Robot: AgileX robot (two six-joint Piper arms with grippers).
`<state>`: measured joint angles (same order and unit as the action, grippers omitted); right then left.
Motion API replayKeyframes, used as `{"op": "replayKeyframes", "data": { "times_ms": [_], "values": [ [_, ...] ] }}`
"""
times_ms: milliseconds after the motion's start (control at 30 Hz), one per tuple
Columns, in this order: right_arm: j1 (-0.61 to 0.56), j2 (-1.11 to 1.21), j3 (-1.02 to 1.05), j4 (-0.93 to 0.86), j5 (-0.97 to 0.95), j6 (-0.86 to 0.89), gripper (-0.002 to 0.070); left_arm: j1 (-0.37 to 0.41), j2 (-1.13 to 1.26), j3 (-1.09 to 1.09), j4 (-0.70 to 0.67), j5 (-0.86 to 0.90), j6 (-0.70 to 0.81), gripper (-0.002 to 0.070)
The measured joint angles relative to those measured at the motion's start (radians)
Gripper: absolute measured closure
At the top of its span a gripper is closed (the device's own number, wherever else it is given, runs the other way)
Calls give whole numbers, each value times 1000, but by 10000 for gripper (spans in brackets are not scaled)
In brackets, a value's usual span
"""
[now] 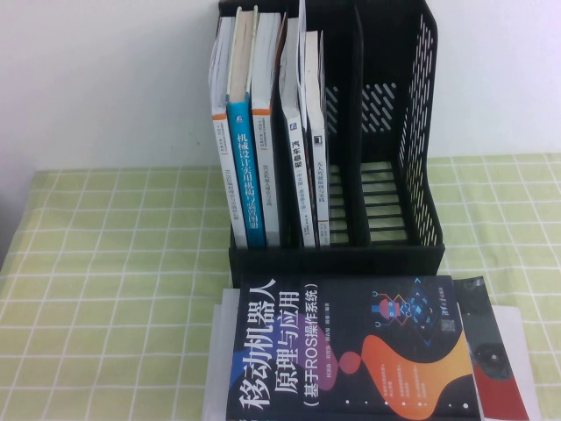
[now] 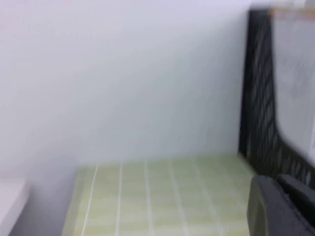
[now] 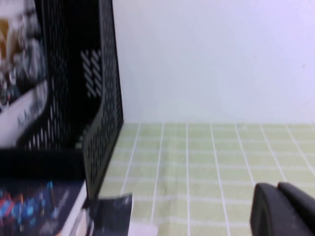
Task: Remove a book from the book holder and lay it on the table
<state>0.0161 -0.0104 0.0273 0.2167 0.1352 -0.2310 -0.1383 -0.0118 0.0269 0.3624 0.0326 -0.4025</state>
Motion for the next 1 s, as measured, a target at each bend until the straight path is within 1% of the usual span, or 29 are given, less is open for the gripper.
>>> {"op": "replayKeyframes", "data": {
  "times_ms": [133, 333, 500, 633, 733, 800, 867, 933, 1000],
  "values": [
    [0, 0, 0, 44, -143, 0, 678, 0, 0, 0, 6, -148, 2, 678],
    [0, 0, 0, 63, -291, 0, 678, 0, 0, 1, 10, -288, 2, 678],
    [0, 0, 0, 70, -432, 15, 678, 0, 0, 2, 12, -495, -85, 678],
    [0, 0, 0, 76, -551, 148, 678, 0, 0, 2, 12, -695, -170, 678],
    [0, 0, 0, 65, -640, 240, 678, 0, 0, 2, -32, -813, -227, 678],
    [0, 0, 0, 27, -714, 302, 678, 0, -1, 2, -99, -837, -270, 678],
    [0, 0, -9, -34, -772, 369, 678, 0, -1, -12, -170, -818, -313, 678],
    [0, 0, -53, -99, -794, 423, 678, 0, -1, -57, -224, -763, -340, 678],
    [0, 0, -118, -165, -801, 458, 678, 0, -1, -128, -259, -658, -345, 678]
  ]
}}
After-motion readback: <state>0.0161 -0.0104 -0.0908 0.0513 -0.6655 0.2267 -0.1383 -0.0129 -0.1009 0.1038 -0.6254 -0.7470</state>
